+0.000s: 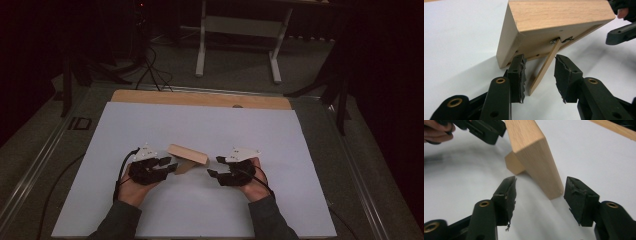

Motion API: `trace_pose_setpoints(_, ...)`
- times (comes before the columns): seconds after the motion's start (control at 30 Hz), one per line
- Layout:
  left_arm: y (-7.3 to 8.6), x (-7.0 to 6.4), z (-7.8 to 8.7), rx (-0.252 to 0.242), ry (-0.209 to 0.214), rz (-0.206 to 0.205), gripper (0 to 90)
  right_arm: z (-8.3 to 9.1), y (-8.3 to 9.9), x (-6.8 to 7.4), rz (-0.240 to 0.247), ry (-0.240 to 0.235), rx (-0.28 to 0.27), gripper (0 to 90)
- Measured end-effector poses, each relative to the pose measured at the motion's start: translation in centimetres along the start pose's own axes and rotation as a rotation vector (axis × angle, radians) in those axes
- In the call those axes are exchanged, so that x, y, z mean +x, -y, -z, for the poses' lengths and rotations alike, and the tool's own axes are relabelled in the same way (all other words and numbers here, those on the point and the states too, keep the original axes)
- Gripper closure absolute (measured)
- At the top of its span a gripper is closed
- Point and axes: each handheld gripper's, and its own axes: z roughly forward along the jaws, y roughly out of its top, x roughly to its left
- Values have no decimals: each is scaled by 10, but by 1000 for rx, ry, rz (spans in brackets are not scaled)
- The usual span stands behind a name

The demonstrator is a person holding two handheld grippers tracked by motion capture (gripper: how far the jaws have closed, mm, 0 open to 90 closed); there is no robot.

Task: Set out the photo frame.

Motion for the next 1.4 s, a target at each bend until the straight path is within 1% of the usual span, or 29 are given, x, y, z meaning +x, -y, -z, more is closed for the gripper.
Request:
trace_pose_setpoints(0.07, 0, 0, 0, 0, -5, -6, 616, 1, 1, -3, -4, 0, 7, 448)
trace_pose_setpoints(0.13, 0, 0, 0, -4, -11, -6, 634, 1, 2, -5, -15, 2, 2, 476)
trace_pose_setpoints(0.17, 0, 0, 0, -4, -11, -6, 641, 1, 2, -5, -15, 2, 2, 476)
trace_pose_setpoints(0.2, -1, -1, 0, -11, -23, -5, 641, 2, 2, -6, -19, 5, 0, 490)
trace_pose_setpoints(0.23, -1, -1, 0, -14, -29, -7, 659, 1, 2, -8, -30, 35, -5, 546)
trace_pose_setpoints(0.3, -2, -1, 1, -17, -28, -6, 686, -1, 2, -10, -55, 82, -3, 584)
trace_pose_setpoints(0.33, -2, -1, 1, -19, -28, -10, 700, -1, 3, -11, -67, 96, -3, 609)
trace_pose_setpoints(0.37, -2, -1, 1, -19, -28, -10, 713, -1, 3, -11, -67, 96, -3, 609)
trace_pose_setpoints(0.4, -2, -1, 1, -19, -28, -10, 713, -2, 3, -12, -82, 104, -8, 609)
trace_pose_setpoints(0.43, -4, -3, 1, -20, -40, -19, 713, -2, 3, -12, -82, 104, -8, 636)
trace_pose_setpoints(0.47, -5, -5, 0, -18, -50, -28, 740, -3, 1, -12, -106, 129, -37, 735)
trace_pose_setpoints(0.57, -6, -7, -2, -19, -62, -26, 769, -4, -2, -11, -116, 144, -63, 831)
trace_pose_setpoints(0.63, -6, -6, -3, -22, -66, -17, 796, -5, -4, -11, -130, 149, -79, 866)
trace_pose_setpoints(0.67, -6, -6, -3, -22, -66, -17, 809, -5, -4, -11, -130, 149, -79, 866)
trace_pose_setpoints(0.7, -6, -5, -4, -22, -68, -9, 820, -6, -7, -11, -141, 150, -99, 882)
trace_pose_setpoints(0.8, -7, -5, -5, -19, -68, -6, 856, -10, -11, -11, -157, 138, -124, 893)
trace_pose_setpoints(0.93, -7, -5, -7, -7, -72, -17, 893, -19, -19, -13, -149, 121, -141, 894)
trace_pose_setpoints(1.1, -9, -3, -9, -1, -77, -10, 895, -25, -20, -9, -138, 111, -127, 895)
trace_pose_setpoints(1.4, -11, -3, -16, 15, -83, -6, 896, -25, -20, -9, -129, 96, -122, 895)
